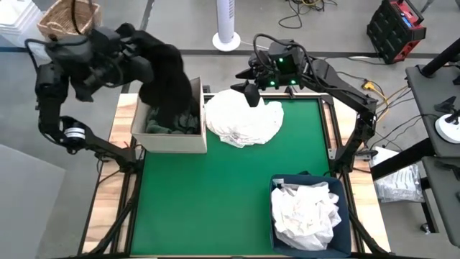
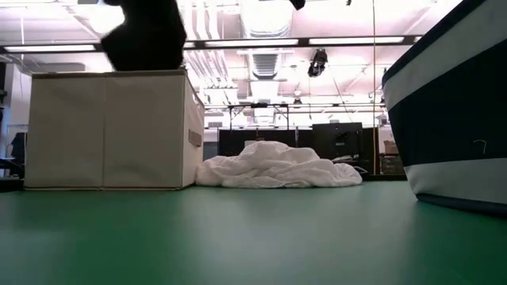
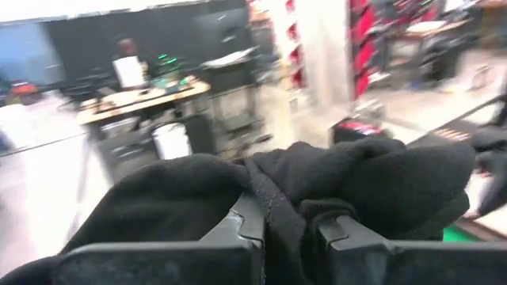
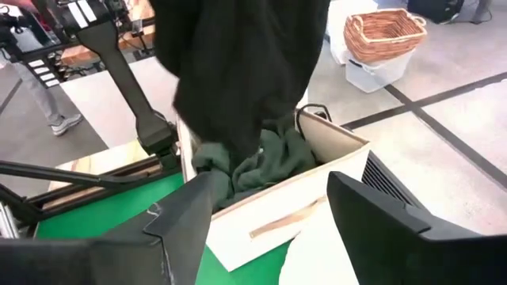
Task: Sort clothes
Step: Put the black cloth into the white bin
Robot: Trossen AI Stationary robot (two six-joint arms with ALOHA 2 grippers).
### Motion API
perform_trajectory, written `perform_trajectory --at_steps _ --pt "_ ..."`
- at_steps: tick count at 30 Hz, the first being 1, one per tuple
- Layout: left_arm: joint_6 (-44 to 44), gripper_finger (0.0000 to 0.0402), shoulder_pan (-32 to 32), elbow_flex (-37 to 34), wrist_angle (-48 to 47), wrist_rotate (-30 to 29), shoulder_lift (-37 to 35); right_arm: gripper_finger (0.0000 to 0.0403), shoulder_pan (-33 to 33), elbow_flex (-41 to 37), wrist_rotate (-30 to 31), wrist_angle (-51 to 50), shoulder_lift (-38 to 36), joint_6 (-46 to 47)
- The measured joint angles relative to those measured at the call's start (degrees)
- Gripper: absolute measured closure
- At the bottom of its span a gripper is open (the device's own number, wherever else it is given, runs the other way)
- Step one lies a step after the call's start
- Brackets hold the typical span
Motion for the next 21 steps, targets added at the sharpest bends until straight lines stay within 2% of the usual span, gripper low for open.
perform_trajectory --at_steps 4,12,14,17,21 --pt "-4.2 0.0389 0.0 -0.4 -7.2 -5.4 0.9 0.0167 0.0 0.0 0.0 -0.1 0.0 0.0" --pt "-18.4 0.0389 0.4 -1.9 -26.1 -5.5 6.3 0.0162 0.0 -0.1 0.0 -1.3 0.0 0.1" --pt "-21.0 0.0389 0.5 -2.7 -26.0 -4.2 7.5 0.016 0.0 -0.1 0.0 -1.9 0.0 0.7" --pt "-20.6 0.0389 0.6 -3.9 -22.9 1.6 8.7 0.0159 0.0 -0.1 0.0 -3.4 0.0 1.0" --pt "-23.6 0.0389 2.1 -5.2 -24.9 3.1 11.0 0.0164 0.0 -0.1 0.0 -4.6 0.0 1.1"
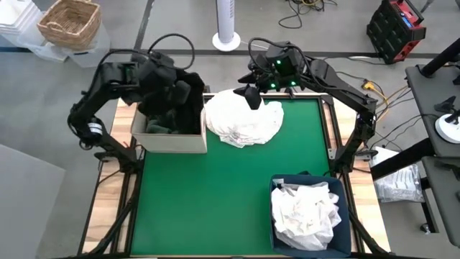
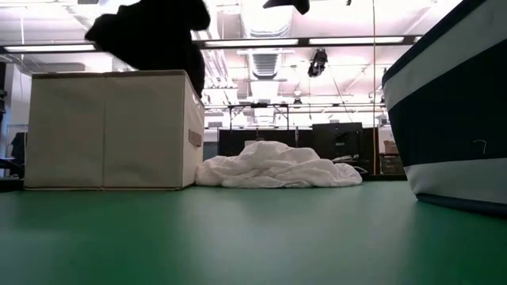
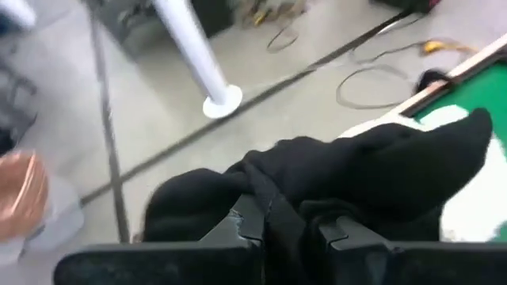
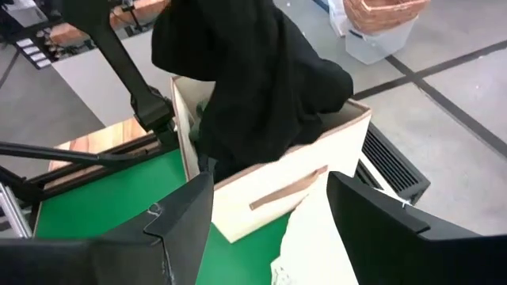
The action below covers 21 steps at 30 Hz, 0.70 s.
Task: Sort clothes
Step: Put the black cloth into the white bin
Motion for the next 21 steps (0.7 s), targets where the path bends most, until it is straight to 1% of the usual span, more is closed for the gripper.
perform_trajectory --at_steps 2,5,11,16,21 --pt "-2.4 0.0389 1.9 -1.0 -1.5 1.3 0.4 0.0168 0.0 0.0 0.0 -0.9 0.0 0.0" --pt "-2.9 0.0389 5.3 -3.7 -1.4 7.9 -0.1 0.0172 0.0 0.0 0.0 -2.2 0.0 -0.1" --pt "-6.1 0.0389 11.2 -12.0 -1.4 15.7 -1.0 0.0175 0.0 0.0 0.0 -4.5 0.0 -0.9" --pt "-8.7 0.0388 14.5 -18.6 -1.4 16.3 -1.7 0.0171 0.0 -0.2 0.0 -5.7 0.0 -1.1" --pt "-9.3 0.0389 16.4 -22.9 -1.4 16.4 -1.8 0.017 0.0 -0.9 0.0 -5.6 0.0 -1.1"
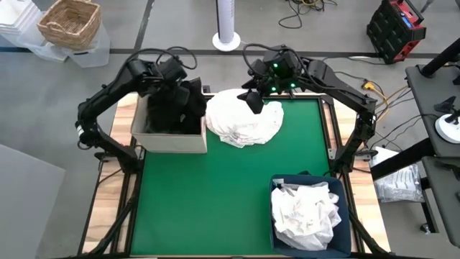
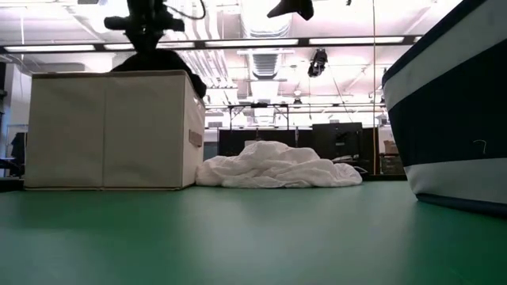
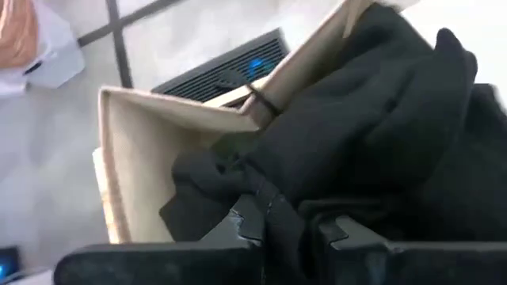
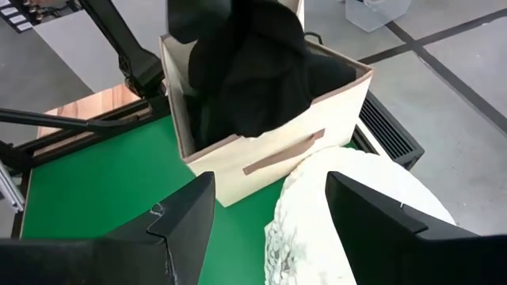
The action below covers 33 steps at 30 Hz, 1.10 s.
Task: Sort clothes
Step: Put the black cloth into the white bin
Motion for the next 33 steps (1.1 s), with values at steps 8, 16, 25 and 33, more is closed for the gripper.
perform_trajectory --at_steps 8,16,25,33 --pt "2.9 0.0389 2.2 -6.2 0.1 9.8 0.1 0.0171 0.0 -0.8 0.0 0.4 0.0 0.0" --pt "3.2 0.0389 3.1 -15.4 0.1 13.7 0.0 0.017 0.0 -1.0 0.0 0.3 0.0 0.0" --pt "5.9 0.0389 4.5 -27.1 1.2 15.9 0.0 0.0175 0.0 -1.1 0.0 0.3 0.0 -0.4" --pt "8.6 0.0383 4.6 -34.3 5.7 18.1 0.0 0.0168 0.0 -1.1 0.0 0.4 0.6 -0.4"
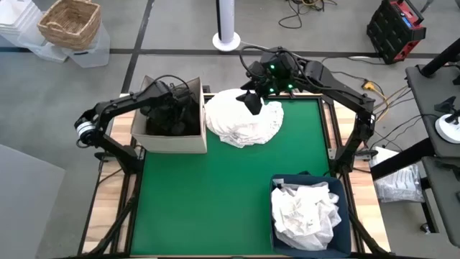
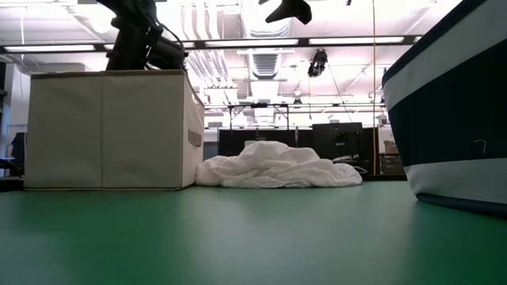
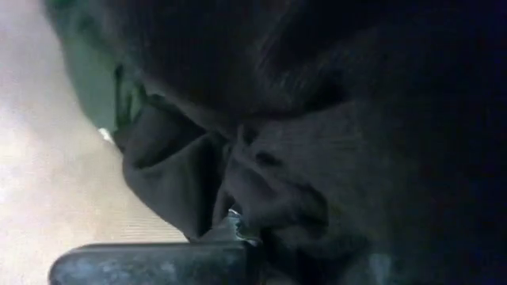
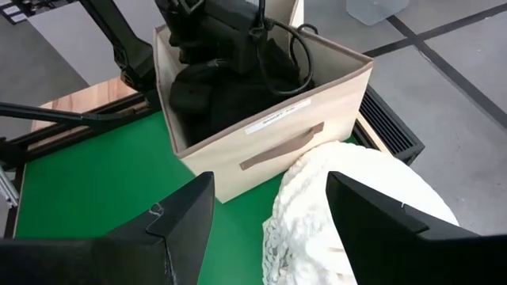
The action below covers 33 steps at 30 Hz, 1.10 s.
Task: Sort clothes
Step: Put the black cloth into the white bin
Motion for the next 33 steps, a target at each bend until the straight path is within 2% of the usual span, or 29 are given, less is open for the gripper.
perform_trajectory --at_steps 5,8,18,22,29,33 --pt "-1.6 0.0375 0.0 -0.7 0.7 0.0 0.0 0.0171 0.0 0.0 0.0 -0.1 0.7 0.0" --pt "-3.5 0.0357 0.1 1.1 0.0 -0.6 0.1 0.0172 0.0 0.0 0.0 -0.1 1.0 0.0" --pt "-2.2 0.0222 0.1 14.5 -6.0 -0.8 -0.1 0.0154 0.0 0.0 0.0 -0.1 1.0 -0.6" --pt "-1.9 0.0184 0.1 20.4 -5.8 -0.8 -0.6 0.0156 0.0 0.0 0.0 -0.1 1.0 -0.6" --pt "0.5 0.0167 0.2 30.9 -5.1 -4.1 -0.5 0.0159 -0.2 0.0 0.0 -0.1 1.0 -0.7" --pt "5.1 0.017 0.2 32.8 1.7 -1.7 -0.4 0.0155 -0.2 0.0 0.0 -0.1 1.0 -1.0"
